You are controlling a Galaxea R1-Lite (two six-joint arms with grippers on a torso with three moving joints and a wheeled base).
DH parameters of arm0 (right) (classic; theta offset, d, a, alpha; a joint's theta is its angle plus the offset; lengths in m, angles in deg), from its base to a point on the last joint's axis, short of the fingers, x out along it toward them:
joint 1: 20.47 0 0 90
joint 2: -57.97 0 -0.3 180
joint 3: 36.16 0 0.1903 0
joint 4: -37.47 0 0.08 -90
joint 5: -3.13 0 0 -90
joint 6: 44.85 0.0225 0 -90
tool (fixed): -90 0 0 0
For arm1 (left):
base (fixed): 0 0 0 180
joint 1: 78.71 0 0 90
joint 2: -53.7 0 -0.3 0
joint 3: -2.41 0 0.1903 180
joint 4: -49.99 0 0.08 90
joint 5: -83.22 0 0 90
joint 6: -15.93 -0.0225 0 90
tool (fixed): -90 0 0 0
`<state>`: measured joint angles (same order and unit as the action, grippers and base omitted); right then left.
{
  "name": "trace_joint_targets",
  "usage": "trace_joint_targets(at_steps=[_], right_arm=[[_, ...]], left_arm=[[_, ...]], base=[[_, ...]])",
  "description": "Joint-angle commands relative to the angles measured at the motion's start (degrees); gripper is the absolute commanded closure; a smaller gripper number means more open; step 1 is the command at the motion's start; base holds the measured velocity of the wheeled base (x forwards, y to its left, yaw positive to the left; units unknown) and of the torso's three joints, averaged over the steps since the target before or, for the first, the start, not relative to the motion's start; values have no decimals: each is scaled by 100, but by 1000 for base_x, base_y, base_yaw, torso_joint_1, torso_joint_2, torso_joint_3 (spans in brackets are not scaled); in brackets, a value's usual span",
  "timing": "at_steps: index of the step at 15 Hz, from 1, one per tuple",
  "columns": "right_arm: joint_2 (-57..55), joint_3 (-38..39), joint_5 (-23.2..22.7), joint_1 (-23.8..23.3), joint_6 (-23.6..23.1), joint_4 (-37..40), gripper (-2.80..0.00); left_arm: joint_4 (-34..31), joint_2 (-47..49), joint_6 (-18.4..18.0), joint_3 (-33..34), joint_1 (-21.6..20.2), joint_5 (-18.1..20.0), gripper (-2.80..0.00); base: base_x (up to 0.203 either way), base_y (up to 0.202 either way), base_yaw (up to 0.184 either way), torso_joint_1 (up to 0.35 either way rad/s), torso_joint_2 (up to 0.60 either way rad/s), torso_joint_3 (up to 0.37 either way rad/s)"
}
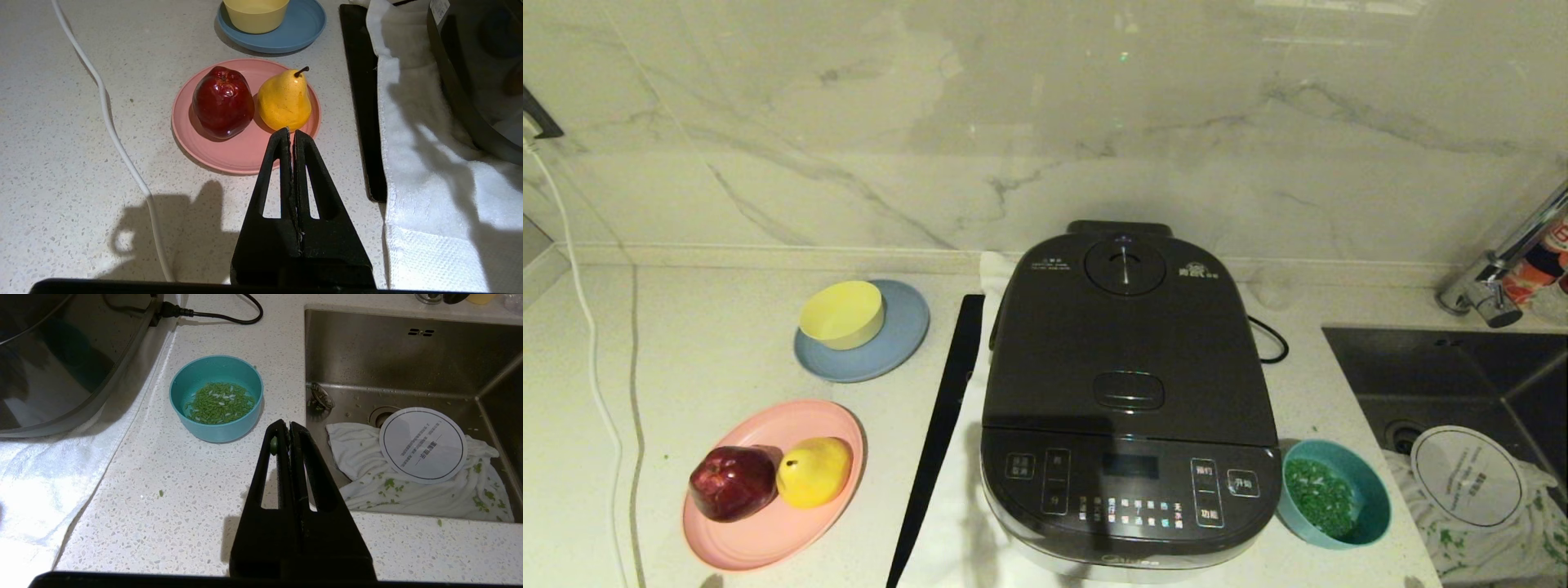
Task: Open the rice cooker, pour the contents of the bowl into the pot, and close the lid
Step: Open the rice cooker
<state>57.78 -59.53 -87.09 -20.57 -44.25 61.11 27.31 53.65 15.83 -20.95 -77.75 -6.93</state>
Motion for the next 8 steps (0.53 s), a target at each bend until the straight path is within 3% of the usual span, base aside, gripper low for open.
trace_joint_targets(at_steps=[1,5,8], right_arm=[[9,0,-4,1,2,0,0],[9,0,-4,1,2,0,0],[9,0,-4,1,2,0,0]], left_arm=[[2,2,1,26,0,-3,0],[-22,-4,4,-28,0,-18,0],[-309,178,40,-1188,0,73,0]], base=[[0,0,0,0,0,0],[0,0,0,0,0,0],[0,0,0,0,0,0]])
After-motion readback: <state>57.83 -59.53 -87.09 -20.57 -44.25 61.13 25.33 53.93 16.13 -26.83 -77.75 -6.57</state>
